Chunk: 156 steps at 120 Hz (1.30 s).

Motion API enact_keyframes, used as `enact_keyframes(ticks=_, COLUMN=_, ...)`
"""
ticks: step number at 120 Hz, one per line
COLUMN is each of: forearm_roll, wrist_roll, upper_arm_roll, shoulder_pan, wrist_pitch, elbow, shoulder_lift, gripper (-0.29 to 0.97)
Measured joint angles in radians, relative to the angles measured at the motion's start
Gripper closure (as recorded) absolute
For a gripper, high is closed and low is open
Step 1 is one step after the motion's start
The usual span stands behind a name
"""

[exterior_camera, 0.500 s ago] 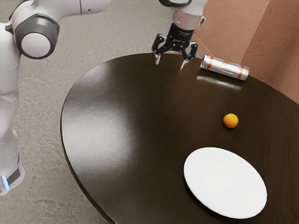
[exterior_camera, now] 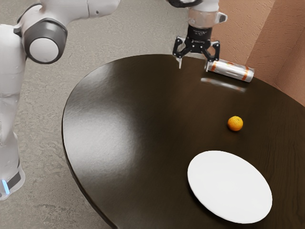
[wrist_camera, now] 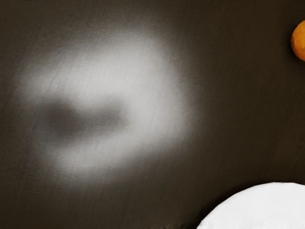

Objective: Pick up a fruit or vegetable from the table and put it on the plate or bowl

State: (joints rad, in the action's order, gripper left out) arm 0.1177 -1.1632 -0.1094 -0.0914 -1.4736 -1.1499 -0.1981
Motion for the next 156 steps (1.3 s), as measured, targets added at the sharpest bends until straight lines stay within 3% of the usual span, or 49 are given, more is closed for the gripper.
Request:
enact_keyframes(ticks=26, forearm_roll=0.055, wrist_roll=0.567, upper_arm_roll=0.111, shoulder_pan=0.017, wrist_pitch=-0.362, elbow=0.134, shoulder_lift=-0.294, gripper=0.0)
enact_keyframes(ticks=45, forearm_roll=0.076, wrist_roll=0.902, upper_arm_roll=0.112, shoulder_pan=0.054, wrist_pitch=-0.547, elbow=0.113, shoulder_lift=-0.372, gripper=0.0)
enact_keyframes(ticks=69, forearm_roll=0.092, wrist_roll=1.251, upper_arm_roll=0.109, shoulder_pan=0.109, wrist_pitch=-0.643, elbow=0.075, shoulder_lift=-0.411, gripper=0.0)
enact_keyframes(ticks=103, forearm_roll=0.086, wrist_roll=1.597, upper_arm_roll=0.25, shoulder_pan=0.261, wrist_pitch=-0.691, elbow=0.099, shoulder_lift=-0.483, gripper=0.01)
enact_keyframes(ticks=127, forearm_roll=0.084, wrist_roll=1.773, upper_arm_roll=0.344, shoulder_pan=0.278, wrist_pitch=-0.758, elbow=0.136, shoulder_lift=-0.555, gripper=0.01)
enact_keyframes(ticks=156, forearm_roll=0.084, wrist_roll=1.921, upper_arm_roll=0.362, shoulder_pan=0.293, wrist_pitch=-0.859, elbow=0.14, shoulder_lift=-0.582, gripper=0.02)
